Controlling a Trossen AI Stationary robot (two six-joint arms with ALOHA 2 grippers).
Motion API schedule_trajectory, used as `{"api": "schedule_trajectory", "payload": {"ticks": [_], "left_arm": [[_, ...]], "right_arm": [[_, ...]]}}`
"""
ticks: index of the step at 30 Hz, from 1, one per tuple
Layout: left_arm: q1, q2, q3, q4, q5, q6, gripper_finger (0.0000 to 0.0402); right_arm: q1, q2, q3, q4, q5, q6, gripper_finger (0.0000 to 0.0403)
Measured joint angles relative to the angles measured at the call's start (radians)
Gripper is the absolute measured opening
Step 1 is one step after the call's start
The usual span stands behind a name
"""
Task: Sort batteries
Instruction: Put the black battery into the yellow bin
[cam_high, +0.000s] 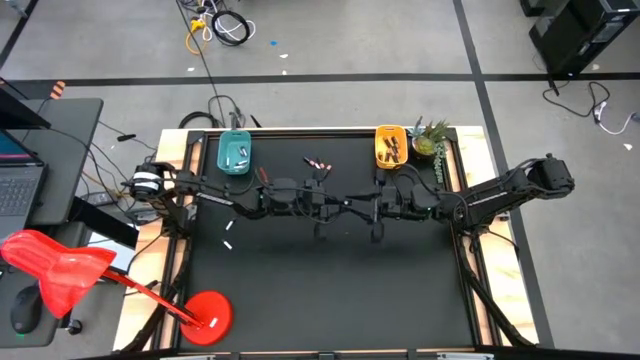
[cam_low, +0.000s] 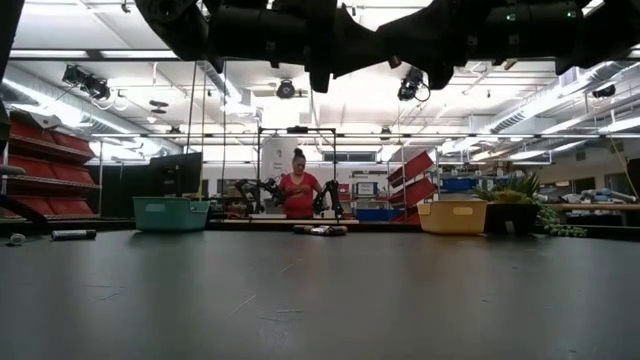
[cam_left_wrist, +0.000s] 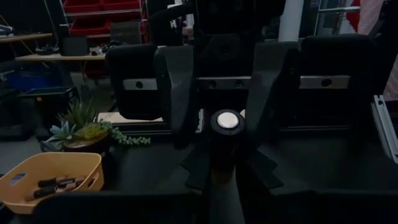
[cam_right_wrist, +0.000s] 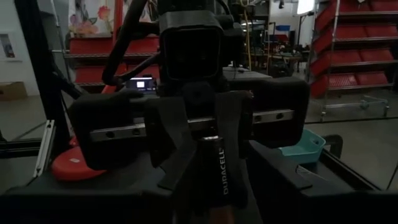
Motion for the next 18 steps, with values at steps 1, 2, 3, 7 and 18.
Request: {"api": "schedule_trajectory", "payload": {"ticks": [1, 2, 3, 7, 18], "left_arm": [[0.000, 0.000, 0.000, 0.002, 0.000, 0.000, 0.0054], [0.000, 0.000, 0.000, 0.002, 0.000, 0.000, 0.0054], [0.000, 0.000, 0.000, 0.002, 0.000, 0.000, 0.0054], [0.000, 0.000, 0.000, 0.002, 0.000, -0.001, 0.0054], [0.000, 0.000, 0.000, -0.006, -0.021, -0.002, 0.0055]], "right_arm": [[0.000, 0.000, 0.000, 0.000, -0.002, -0.003, 0.0142], [0.000, 0.000, 0.000, 0.000, -0.003, -0.003, 0.0135], [0.000, 0.000, 0.000, 0.000, -0.005, -0.004, 0.0126], [-0.005, -0.001, 0.000, -0.003, -0.032, -0.013, 0.0067], [-0.010, -0.002, 0.000, -0.013, -0.034, -0.025, 0.0044]]}}
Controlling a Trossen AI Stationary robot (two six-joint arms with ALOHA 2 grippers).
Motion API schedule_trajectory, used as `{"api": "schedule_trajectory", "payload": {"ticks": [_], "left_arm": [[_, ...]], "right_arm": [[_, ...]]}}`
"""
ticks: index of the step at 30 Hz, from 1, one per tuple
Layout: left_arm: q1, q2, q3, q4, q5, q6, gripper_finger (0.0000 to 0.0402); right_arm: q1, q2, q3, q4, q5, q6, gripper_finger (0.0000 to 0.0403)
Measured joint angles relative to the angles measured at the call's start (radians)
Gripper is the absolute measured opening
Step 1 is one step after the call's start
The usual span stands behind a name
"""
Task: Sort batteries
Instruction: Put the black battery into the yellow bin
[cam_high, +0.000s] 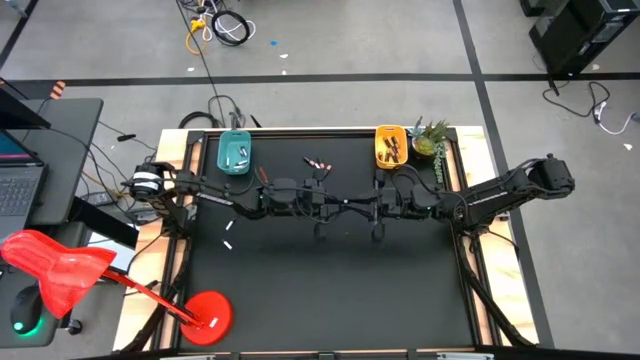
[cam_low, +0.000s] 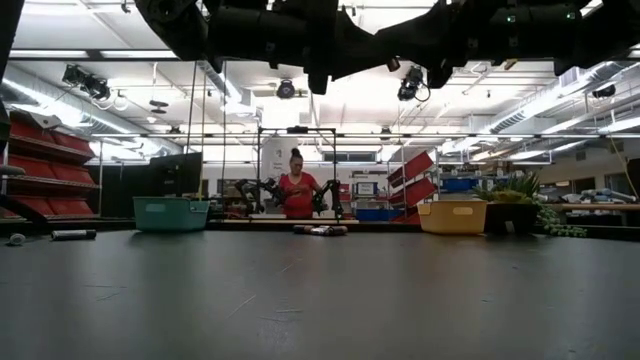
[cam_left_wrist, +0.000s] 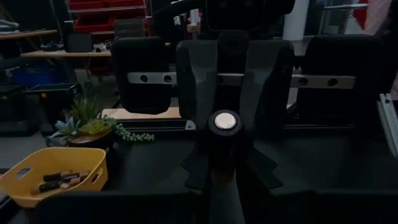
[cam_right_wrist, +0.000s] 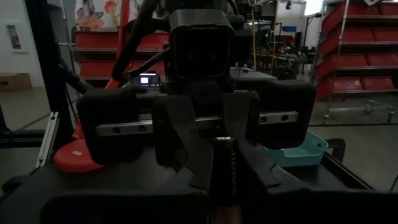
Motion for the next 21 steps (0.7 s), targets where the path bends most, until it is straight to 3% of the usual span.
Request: {"api": "schedule_trajectory", "payload": {"ticks": [4, 13, 21], "left_arm": [[-0.001, 0.000, 0.001, -0.021, -0.056, -0.015, 0.0083], [0.000, 0.000, 0.003, -0.043, -0.097, -0.005, 0.0208], [0.000, 0.000, 0.003, -0.106, -0.096, -0.016, 0.0238]], "right_arm": [[-0.001, 0.002, 0.000, -0.004, 0.007, 0.006, 0.0044], [-0.002, 0.003, 0.000, -0.014, 0.018, 0.012, 0.0044], [-0.007, 0.003, 0.000, -0.011, 0.069, 0.011, 0.0044]]}}
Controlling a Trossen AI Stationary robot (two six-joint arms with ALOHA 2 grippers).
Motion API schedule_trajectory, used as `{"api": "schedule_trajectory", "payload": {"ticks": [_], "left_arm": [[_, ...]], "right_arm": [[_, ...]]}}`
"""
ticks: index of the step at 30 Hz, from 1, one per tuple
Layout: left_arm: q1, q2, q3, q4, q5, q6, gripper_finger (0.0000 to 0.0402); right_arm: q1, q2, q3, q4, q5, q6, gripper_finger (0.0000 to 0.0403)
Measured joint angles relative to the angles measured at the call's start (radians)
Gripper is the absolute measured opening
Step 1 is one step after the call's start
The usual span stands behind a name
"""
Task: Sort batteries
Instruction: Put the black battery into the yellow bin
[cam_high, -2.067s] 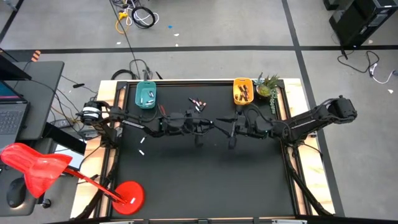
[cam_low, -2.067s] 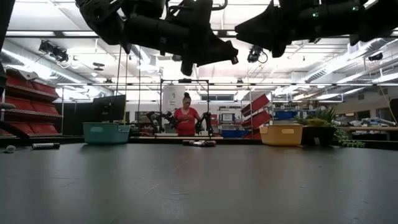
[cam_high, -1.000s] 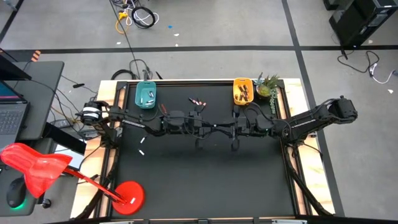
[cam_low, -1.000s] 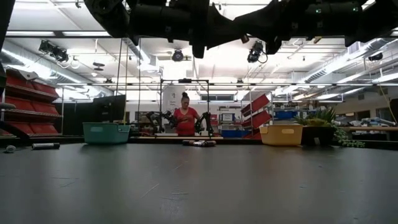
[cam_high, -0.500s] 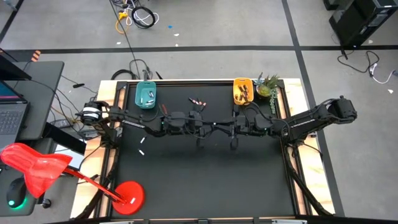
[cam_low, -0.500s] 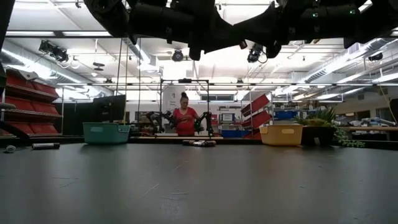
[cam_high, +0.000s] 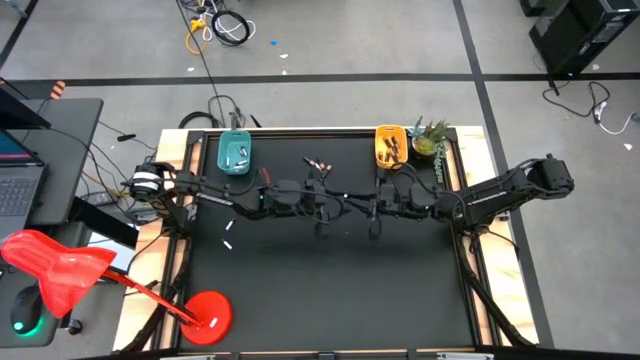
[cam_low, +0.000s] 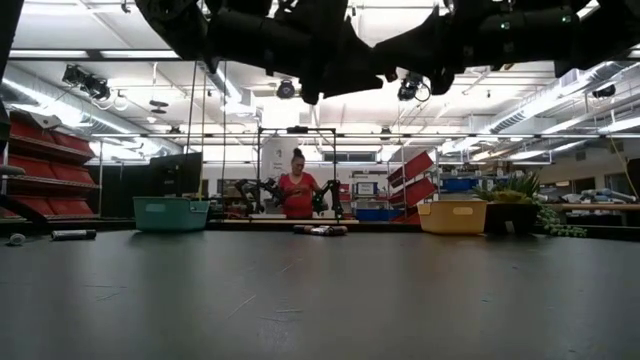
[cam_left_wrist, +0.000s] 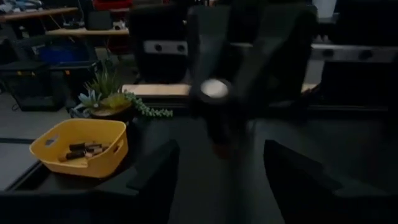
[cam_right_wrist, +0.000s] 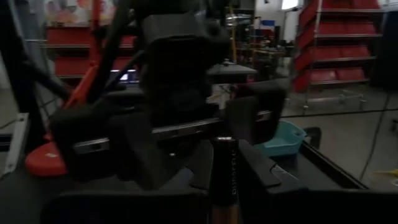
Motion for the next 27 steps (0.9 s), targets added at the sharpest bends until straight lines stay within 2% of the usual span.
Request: {"api": "schedule_trajectory", "payload": {"ticks": [4, 12, 17, 27], "left_arm": [[-0.002, -0.001, 0.000, -0.063, 0.000, -0.005, 0.0238], [-0.002, -0.001, 0.000, -0.231, -0.006, -0.085, 0.0238], [-0.004, 0.026, -0.001, -0.249, -0.008, -0.114, 0.0239], [-0.026, 0.178, -0.002, -0.121, -0.013, -0.118, 0.0239]], "right_arm": [[-0.022, 0.000, 0.000, -0.003, 0.020, 0.005, 0.0044], [-0.110, 0.000, 0.000, -0.172, 0.267, 0.036, 0.0044], [-0.222, 0.000, 0.000, -0.290, 0.275, 0.102, 0.0044], [-0.409, -0.001, 0.000, -0.394, 0.263, 0.136, 0.0044]]}}
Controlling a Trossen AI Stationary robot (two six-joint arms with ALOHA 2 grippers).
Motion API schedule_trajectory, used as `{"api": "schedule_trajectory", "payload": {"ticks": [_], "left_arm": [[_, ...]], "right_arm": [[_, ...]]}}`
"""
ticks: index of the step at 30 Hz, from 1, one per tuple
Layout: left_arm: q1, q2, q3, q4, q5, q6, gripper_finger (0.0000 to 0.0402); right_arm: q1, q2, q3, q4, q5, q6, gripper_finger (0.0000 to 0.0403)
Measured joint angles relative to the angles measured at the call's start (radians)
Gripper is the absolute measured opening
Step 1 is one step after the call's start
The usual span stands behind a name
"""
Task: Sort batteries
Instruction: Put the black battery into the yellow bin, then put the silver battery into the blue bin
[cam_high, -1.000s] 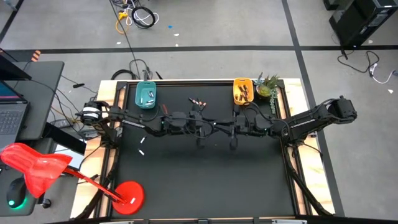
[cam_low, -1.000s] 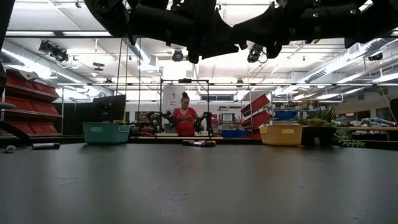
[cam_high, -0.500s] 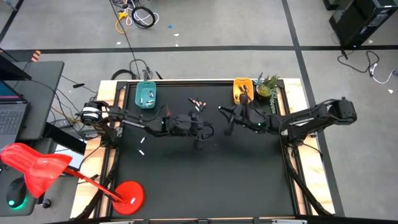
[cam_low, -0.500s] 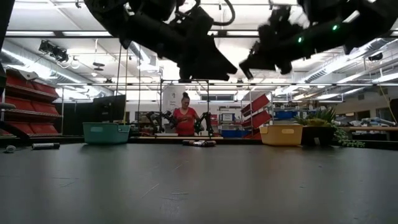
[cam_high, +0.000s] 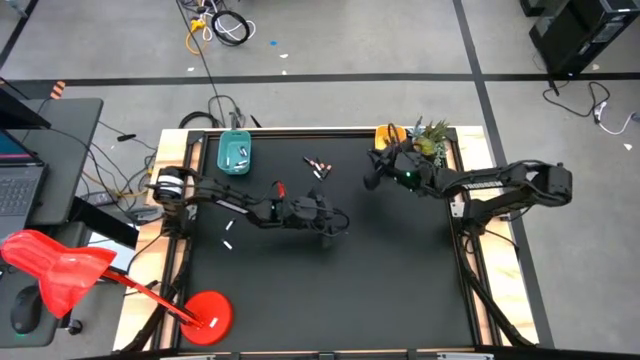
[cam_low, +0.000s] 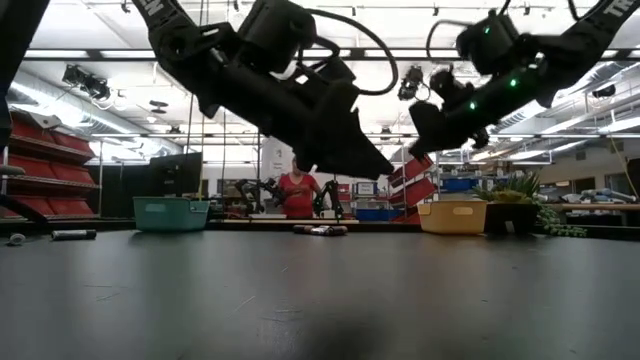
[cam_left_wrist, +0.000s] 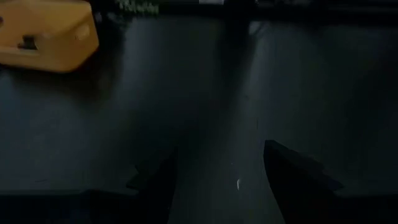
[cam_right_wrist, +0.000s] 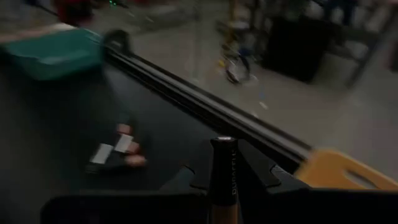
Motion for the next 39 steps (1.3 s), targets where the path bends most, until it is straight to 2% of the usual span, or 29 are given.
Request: {"api": "schedule_trajectory", "payload": {"ticks": [8, 12, 15, 23, 26, 33, 39], "left_arm": [[-0.002, -0.049, -0.001, -0.024, -0.048, 0.013, 0.0239], [0.000, -0.122, 0.000, -0.117, -0.181, 0.067, 0.0239], [0.001, -0.191, -0.003, -0.186, -0.258, 0.115, 0.0239], [0.027, -0.389, -0.147, -0.203, -0.313, 0.218, 0.0239], [0.045, -0.468, -0.205, -0.278, -0.318, 0.175, 0.0239], [0.016, -0.610, -0.241, -0.644, -0.307, -0.063, 0.0239], [-0.052, -0.654, -0.240, -0.929, -0.135, -0.246, 0.0239]], "right_arm": [[-0.175, 0.000, 0.000, -0.116, -0.009, 0.069, 0.0051], [-0.239, 0.000, 0.000, -0.141, -0.028, 0.072, 0.0069], [-0.267, 0.000, 0.000, -0.168, -0.041, 0.068, 0.0084], [-0.280, 0.000, 0.000, -0.175, -0.078, 0.018, 0.0136], [-0.251, 0.000, 0.000, -0.159, -0.088, -0.005, 0.0148], [-0.050, -0.005, 0.000, 0.029, -0.084, -0.175, 0.0149], [0.074, -0.011, 0.000, 0.121, -0.202, -0.247, 0.0149]]}}
